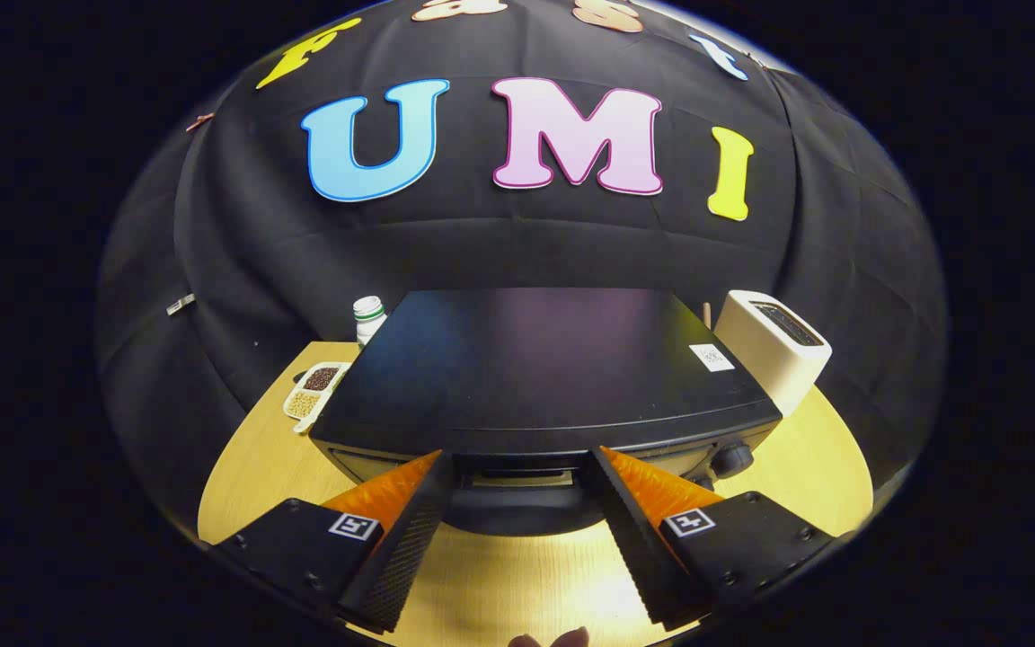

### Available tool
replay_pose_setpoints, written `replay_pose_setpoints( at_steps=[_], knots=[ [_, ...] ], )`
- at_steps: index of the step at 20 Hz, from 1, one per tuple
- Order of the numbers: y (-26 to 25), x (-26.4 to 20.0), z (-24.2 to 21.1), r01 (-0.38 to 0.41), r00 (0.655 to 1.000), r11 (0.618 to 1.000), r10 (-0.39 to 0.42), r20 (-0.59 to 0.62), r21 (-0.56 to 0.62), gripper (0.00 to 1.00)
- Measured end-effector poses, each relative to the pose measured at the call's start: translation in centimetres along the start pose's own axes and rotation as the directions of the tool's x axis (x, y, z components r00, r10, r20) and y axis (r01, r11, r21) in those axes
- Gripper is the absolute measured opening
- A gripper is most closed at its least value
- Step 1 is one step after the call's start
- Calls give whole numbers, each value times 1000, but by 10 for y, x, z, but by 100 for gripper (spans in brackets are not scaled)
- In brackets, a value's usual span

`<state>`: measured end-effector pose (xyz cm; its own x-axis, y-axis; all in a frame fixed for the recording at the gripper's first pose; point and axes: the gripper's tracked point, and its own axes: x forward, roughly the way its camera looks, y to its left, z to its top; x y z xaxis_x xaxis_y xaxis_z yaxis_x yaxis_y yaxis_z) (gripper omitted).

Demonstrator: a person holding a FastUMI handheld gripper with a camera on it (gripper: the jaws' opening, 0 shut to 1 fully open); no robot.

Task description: Open the toaster oven, put the food inside, and close the toaster oven door.

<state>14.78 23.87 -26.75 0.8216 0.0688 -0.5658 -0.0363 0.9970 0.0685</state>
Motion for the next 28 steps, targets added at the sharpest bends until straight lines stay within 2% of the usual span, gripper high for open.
replay_pose_setpoints(
  at_steps=[5, 14, 20, 24, 28],
  knots=[
    [-1, -18, -15, -2, 1000, 1000, 2, 5, -8, 100],
    [-3, -51, -67, -8, 998, 1000, 7, -62, -18, 100],
    [-5, -62, -123, -16, 985, 1000, 14, -174, -9, 99],
    [-13, -63, -165, -27, 961, 1000, 29, -277, 13, 99],
    [-17, -68, -186, -59, 942, 998, 66, -329, 33, 99]
  ],
)
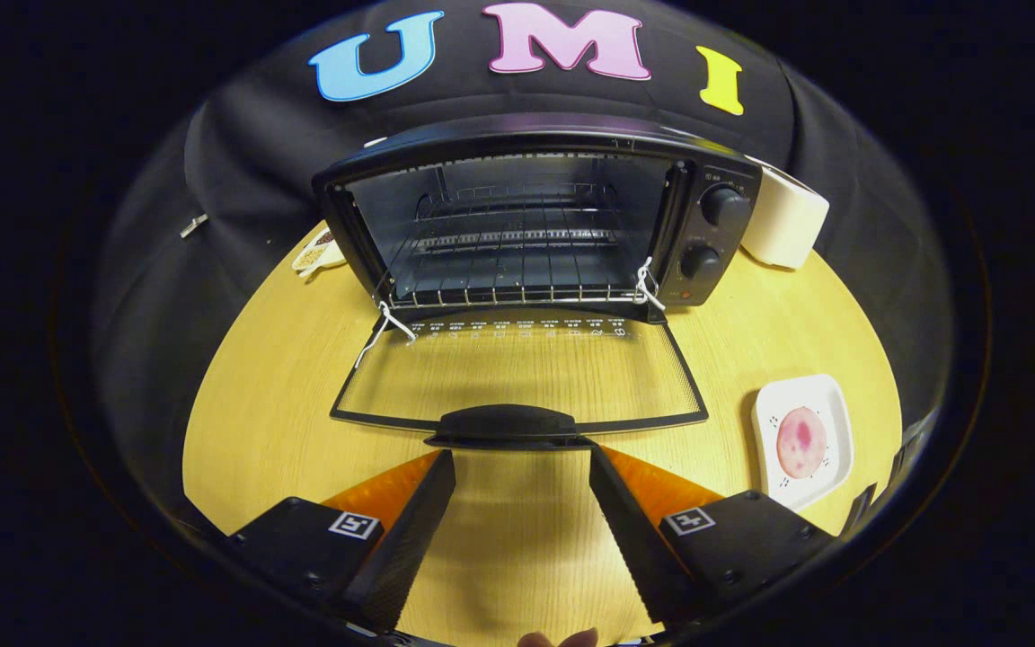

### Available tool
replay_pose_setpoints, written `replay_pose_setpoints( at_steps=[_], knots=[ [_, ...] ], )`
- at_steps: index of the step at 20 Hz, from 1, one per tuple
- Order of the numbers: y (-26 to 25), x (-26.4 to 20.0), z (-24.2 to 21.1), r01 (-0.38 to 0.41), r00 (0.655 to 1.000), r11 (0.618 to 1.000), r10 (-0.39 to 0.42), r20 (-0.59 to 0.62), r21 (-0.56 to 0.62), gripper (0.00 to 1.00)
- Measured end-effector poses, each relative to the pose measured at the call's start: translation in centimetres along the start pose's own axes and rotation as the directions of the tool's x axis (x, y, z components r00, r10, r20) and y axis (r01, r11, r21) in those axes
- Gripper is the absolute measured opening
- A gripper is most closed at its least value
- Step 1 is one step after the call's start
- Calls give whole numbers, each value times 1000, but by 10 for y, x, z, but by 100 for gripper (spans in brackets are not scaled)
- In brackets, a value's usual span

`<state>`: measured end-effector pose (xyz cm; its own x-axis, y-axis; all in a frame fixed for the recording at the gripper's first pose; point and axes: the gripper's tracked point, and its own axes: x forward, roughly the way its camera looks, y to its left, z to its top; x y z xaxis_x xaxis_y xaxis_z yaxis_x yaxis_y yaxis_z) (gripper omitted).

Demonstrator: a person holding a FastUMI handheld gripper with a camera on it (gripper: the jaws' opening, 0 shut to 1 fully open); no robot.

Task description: Open the toaster oven, put the food inside, and close the toaster oven door.

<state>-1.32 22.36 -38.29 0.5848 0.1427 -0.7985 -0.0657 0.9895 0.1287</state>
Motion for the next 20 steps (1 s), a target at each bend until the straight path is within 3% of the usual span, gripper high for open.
replay_pose_setpoints(
  at_steps=[6, 10, 20],
  knots=[
    [-1, -27, 1, -121, 993, 992, 121, -11, 20, 99],
    [-34, -57, 11, -188, 982, 982, 188, -32, -12, 100],
    [-209, -73, 6, -133, 968, 990, 121, -218, -39, 100]
  ],
)
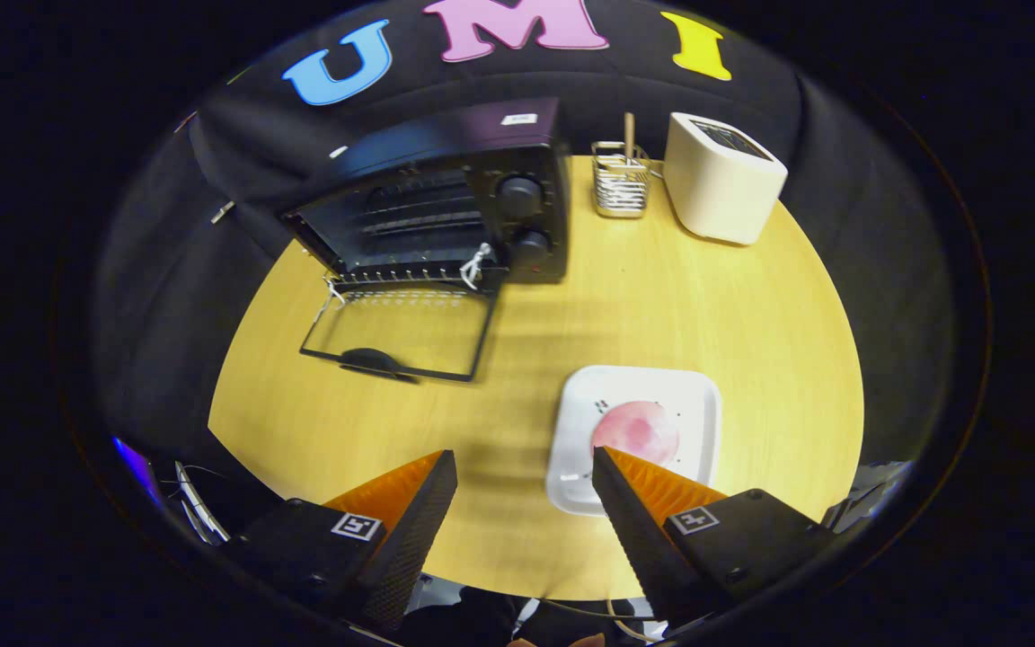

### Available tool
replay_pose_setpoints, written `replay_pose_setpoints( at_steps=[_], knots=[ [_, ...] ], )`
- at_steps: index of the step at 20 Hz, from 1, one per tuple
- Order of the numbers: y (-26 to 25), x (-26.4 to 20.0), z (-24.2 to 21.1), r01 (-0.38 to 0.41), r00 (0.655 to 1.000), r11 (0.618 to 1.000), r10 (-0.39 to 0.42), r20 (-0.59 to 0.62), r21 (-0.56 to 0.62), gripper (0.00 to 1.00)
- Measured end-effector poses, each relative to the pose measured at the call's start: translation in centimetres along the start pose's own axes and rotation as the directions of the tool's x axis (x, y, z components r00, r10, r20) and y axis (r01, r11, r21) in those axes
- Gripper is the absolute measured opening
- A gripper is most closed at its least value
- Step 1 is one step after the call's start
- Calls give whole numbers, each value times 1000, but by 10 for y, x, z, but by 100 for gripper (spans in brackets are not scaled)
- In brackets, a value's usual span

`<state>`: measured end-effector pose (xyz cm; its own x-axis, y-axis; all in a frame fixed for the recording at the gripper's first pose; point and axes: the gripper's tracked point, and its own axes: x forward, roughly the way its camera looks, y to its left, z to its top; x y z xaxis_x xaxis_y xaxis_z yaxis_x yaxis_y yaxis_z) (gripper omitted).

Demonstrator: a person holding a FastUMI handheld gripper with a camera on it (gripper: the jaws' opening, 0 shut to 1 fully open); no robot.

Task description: Open the toaster oven, put the food inside, and close the toaster oven door.

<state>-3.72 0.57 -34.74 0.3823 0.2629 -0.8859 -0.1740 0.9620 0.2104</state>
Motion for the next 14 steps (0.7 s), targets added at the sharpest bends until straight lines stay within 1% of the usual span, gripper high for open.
replay_pose_setpoints(
  at_steps=[3, 6, 9, 12, 13, 14],
  knots=[
    [-57, 1, -8, 38, 996, 999, -37, -80, 8, 100],
    [-95, 9, -10, 57, 988, 998, -53, -145, 24, 100],
    [-122, 25, -11, 68, 977, 995, -51, -209, 76, 100],
    [-135, 43, -15, 72, 964, 989, -36, -263, 126, 100],
    [-138, 50, -15, 75, 959, 989, -36, -281, 130, 99],
    [-141, 57, -19, 75, 955, 989, -34, -294, 128, 89]
  ],
)
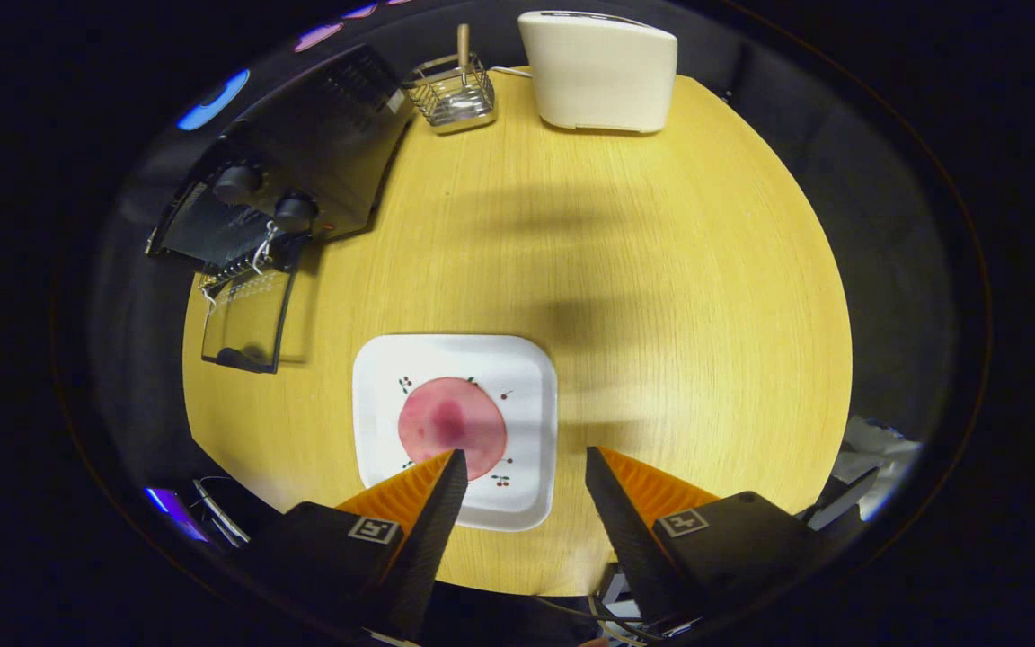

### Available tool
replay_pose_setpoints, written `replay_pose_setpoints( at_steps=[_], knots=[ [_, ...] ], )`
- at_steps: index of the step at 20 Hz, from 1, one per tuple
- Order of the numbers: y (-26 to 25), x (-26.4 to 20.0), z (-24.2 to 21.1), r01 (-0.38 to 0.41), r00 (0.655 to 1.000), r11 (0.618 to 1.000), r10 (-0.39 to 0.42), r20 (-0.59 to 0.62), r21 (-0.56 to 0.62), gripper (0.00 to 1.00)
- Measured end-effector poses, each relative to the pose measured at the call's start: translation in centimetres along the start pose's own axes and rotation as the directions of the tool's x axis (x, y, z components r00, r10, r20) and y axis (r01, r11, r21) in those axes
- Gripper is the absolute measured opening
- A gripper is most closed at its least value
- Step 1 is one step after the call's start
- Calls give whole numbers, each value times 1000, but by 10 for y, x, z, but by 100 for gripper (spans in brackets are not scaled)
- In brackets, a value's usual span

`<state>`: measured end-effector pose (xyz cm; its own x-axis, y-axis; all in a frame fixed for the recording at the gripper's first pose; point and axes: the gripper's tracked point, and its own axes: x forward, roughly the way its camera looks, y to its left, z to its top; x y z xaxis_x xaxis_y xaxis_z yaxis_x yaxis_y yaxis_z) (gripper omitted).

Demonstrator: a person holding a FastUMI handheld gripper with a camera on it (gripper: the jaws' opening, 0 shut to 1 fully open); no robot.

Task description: Open the toaster oven, put the food inside, and close the toaster oven door.

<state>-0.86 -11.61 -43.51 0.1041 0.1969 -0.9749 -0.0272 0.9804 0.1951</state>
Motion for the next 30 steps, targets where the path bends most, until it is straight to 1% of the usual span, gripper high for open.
replay_pose_setpoints(
  at_steps=[2, 4, 5, 6, 8, 9, 10, 11, 12, 15, 20, 23, 25, 30],
  knots=[
    [-4, 12, -2, 4, 1000, 1000, -4, -27, -9, 79],
    [-4, 20, -4, 1, 999, 1000, 0, -44, 5, 67],
    [-4, 22, -3, -4, 999, 1000, 4, -43, 12, 67],
    [-7, 25, -3, 10, 999, 1000, -9, -45, 19, 52],
    [-10, 27, -2, -7, 999, 999, 8, -39, 32, 24],
    [-7, 24, -3, -37, 998, 999, 38, -40, 28, 24],
    [-5, 21, -3, -50, 998, 998, 52, -36, 43, 17],
    [-3, 38, -6, -75, 997, 996, 76, -32, 49, 10],
    [-1, 26, -5, -108, 994, 992, 110, -23, 66, 6],
    [8, 22, -10, -211, 977, 966, 213, 4, 151, 5],
    [19, 8, -15, -319, 947, 898, 308, 84, 303, 5],
    [31, -2, -24, -374, 927, 850, 350, 133, 372, 6],
    [38, -16, -32, -409, 912, 811, 371, 172, 419, 5],
    [73, -47, -41, -473, 881, 724, 391, 266, 502, 6]
  ],
)
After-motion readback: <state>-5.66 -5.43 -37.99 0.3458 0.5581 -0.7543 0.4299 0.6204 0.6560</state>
